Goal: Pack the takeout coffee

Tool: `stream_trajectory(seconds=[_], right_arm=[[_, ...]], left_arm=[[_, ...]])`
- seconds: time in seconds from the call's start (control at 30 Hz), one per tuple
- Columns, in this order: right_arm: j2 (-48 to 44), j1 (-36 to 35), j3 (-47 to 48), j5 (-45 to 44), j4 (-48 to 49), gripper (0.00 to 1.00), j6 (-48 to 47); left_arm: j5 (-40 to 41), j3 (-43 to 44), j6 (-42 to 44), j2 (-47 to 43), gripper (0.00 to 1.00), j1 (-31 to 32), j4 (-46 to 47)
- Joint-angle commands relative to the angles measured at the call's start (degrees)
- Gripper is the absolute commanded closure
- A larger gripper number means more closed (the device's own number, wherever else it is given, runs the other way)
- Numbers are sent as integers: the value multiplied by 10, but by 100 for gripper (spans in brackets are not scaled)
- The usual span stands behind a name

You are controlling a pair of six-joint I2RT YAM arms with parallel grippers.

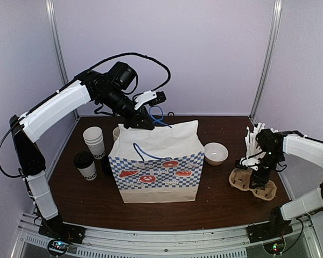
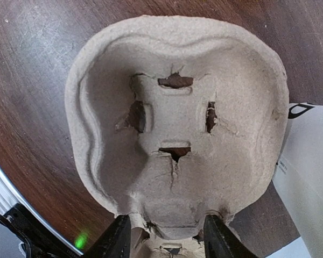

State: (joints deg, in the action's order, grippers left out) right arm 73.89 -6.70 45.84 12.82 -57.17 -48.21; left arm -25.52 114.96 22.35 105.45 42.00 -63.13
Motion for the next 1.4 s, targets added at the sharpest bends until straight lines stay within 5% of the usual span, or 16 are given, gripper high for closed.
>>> stream_trajectory(seconds=[0.0, 1.37], right_arm=[[15, 3, 4, -15, 10, 51, 19], [1, 0, -24, -21, 37, 52, 49]], left_arm=[[3, -7, 1, -15, 95, 3, 0], [8, -14, 4, -18, 94, 3, 0]])
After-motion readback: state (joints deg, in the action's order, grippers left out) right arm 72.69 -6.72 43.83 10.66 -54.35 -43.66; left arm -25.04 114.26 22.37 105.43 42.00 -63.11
